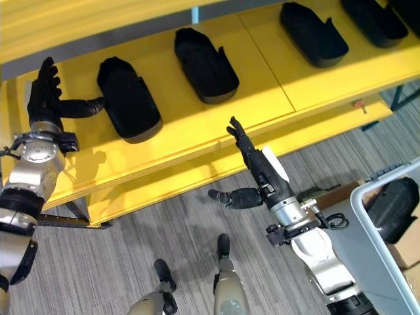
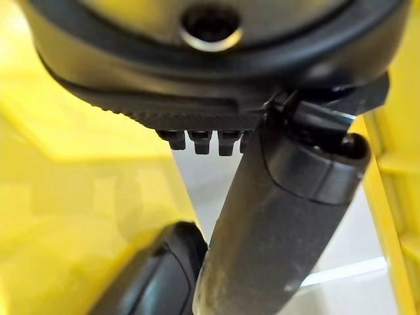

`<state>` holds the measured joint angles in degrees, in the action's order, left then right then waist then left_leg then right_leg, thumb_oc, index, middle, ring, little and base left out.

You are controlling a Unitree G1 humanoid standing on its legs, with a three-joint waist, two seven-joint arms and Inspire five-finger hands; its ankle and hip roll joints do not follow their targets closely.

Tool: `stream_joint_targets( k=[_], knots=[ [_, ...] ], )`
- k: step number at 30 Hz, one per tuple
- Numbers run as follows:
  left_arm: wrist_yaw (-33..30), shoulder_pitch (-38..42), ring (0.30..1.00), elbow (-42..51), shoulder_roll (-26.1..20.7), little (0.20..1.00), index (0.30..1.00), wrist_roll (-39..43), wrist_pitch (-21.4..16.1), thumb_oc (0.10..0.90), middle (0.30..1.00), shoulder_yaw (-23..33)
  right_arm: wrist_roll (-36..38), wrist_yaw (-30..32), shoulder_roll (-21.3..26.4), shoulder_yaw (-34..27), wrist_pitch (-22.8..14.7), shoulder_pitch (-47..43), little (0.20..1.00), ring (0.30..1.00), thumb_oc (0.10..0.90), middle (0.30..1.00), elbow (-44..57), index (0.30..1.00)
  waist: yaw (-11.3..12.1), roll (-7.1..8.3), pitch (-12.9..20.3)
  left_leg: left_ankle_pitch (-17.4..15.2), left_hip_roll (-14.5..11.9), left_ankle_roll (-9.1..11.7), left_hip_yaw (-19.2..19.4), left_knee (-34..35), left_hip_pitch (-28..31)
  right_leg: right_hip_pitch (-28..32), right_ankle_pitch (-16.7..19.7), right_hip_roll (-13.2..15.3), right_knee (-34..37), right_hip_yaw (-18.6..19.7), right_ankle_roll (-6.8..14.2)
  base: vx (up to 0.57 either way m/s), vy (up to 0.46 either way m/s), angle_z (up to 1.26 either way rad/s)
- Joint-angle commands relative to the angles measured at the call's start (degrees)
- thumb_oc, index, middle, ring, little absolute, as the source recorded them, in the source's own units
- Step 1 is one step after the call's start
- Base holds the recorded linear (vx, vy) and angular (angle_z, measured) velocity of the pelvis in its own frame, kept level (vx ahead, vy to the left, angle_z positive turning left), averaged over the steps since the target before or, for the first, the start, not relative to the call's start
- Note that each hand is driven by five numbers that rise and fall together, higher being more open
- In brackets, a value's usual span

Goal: Move parts from the plastic box to the shelf.

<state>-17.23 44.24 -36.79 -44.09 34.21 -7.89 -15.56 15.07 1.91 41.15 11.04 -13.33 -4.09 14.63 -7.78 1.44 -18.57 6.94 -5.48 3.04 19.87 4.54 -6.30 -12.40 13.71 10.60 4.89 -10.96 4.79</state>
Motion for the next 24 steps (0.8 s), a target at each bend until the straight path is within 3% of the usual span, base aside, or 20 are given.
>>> stream_joint_targets(
  k=[1,8,14,20,24],
  knots=[
    [-2.15,3.45,1.0,1.62,-3.92,1.0,1.0,0.0,-7.68,0.9,1.0,4.57,-2.17,2.99,-0.97,-1.51,-4.49,-1.7,1.0,1.0,0.9,1.0,3.18,1.0,0.59,0.22,5.2,-3.69,-2.11,2.6,-3.2,0.3,5.39,3.11,-2.19,5.5,-3.05,-0.37,6.98,0.0,-0.056,0.27],
    [-1.2,-12.79,1.0,18.81,-4.05,1.0,1.0,-6.05,-8.95,0.9,1.0,10.82,-4.46,3.5,-1.98,-3.31,-4.2,-1.54,1.0,1.0,0.9,1.0,2.56,1.0,1.6,-0.08,7.76,-3.06,-3.84,3.34,-4.74,0.46,6.07,6.11,-3.3,4.17,-2.14,-2.72,6.2,0.01,-0.056,0.18],
    [1.82,-24.89,1.0,34.14,4.19,1.0,1.0,-7.38,-10.34,0.9,1.0,13.87,-4.48,2.35,-2.89,-4.59,-3.67,-0.39,1.0,1.0,0.9,1.0,3.68,1.0,1.87,-0.07,9.38,-2.7,-5.25,3.82,-4.99,0.46,7.51,7.96,-4.86,2.57,-2.35,-3.12,5.1,0.02,-0.058,0.05],
    [2.96,-30.28,1.0,41.23,12.02,1.0,1.0,-8.79,-10.46,0.9,1.0,13.54,-2.63,1.8,-3.79,-3.44,-3.82,-2.63,1.0,1.0,0.9,1.0,4.08,1.0,1.85,-0.21,9.76,-2.2,-6.5,4.07,-4.29,0.46,8.47,8.21,-5.85,1.06,-2.76,-2.29,4.03,0.0,-0.055,-0.08],
    [4.09,-32.46,1.0,42.61,14.39,1.0,1.0,-7.47,-10.77,0.9,1.0,13.46,-0.51,1.83,-4.43,-0.67,-3.59,-6.77,1.0,1.0,0.9,1.0,1.25,1.0,2.42,-0.19,9.61,-1.78,-7.09,4.26,-4.01,0.46,8.48,7.98,-6.29,0.62,-3.2,-2.23,3.67,-0.01,-0.052,-0.13]
  ],
)
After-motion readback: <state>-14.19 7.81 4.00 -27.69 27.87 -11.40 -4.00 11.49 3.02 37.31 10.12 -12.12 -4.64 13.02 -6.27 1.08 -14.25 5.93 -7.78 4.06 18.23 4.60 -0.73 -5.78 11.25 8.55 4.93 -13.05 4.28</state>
